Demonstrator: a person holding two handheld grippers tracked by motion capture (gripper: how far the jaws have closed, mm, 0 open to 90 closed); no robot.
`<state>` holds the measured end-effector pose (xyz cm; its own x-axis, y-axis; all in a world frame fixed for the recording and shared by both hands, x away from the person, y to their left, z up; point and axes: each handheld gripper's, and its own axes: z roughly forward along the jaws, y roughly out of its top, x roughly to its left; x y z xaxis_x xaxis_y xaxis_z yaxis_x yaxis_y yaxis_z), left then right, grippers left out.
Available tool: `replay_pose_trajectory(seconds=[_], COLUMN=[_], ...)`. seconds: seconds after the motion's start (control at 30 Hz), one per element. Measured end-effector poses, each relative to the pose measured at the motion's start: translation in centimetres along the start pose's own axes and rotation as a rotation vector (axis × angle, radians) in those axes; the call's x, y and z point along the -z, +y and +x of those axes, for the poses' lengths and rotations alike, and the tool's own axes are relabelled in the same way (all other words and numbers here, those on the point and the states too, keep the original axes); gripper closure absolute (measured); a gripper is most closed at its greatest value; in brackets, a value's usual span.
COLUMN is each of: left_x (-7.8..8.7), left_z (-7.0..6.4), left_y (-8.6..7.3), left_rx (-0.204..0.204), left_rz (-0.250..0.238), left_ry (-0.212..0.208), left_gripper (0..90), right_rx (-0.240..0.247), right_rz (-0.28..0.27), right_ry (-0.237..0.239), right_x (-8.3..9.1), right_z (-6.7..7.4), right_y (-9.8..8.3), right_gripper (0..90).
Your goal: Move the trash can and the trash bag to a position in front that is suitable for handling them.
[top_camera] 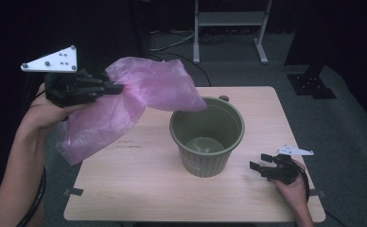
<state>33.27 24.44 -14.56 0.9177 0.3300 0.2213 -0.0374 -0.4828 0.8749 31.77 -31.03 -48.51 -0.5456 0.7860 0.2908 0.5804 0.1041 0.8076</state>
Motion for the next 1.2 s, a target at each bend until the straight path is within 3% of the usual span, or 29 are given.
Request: replay_pose_trajectory(seconds=[0.13, 0.23, 0.5, 0.73, 1.03, 1.2], left_x=[-1.1, -1.6, -3.6, -6.0, -7.8, -10.2], left_z=[-0.9, -1.3, -1.6, -1.3, -1.2, -1.1], left_y=[0.9, 1.0, 0.3, -0.6, -0.6, -1.1], left_rx=[-0.045, -0.056, -0.041, -0.018, -0.016, -0.005], left_rz=[0.02, 0.033, 0.116, 0.178, 0.204, 0.253], left_ry=[-0.08, -0.114, -0.225, -0.263, -0.287, -0.298], left_gripper=[89.6, 89.6, 89.6, 89.4, 89.0, 88.6], right_rx=[0.003, 0.001, 0.004, 0.004, 0.003, 0.01], right_rz=[-0.005, -0.005, -0.003, -0.003, -0.007, -0.008], right_ry=[-0.002, -0.003, -0.002, 0.0, 0.002, 0.004], right_x=[0.2, 0.2, 0.2, 0.2, 0.3, 0.2], right_z=[-0.1, -0.1, -0.1, 0.0, -0.1, 0.1], right_y=[0.0, 0.0, 0.0, 0.0, 0.0, 0.1], right_gripper=[24.9, 24.9, 24.9, 24.9, 24.9, 24.9])
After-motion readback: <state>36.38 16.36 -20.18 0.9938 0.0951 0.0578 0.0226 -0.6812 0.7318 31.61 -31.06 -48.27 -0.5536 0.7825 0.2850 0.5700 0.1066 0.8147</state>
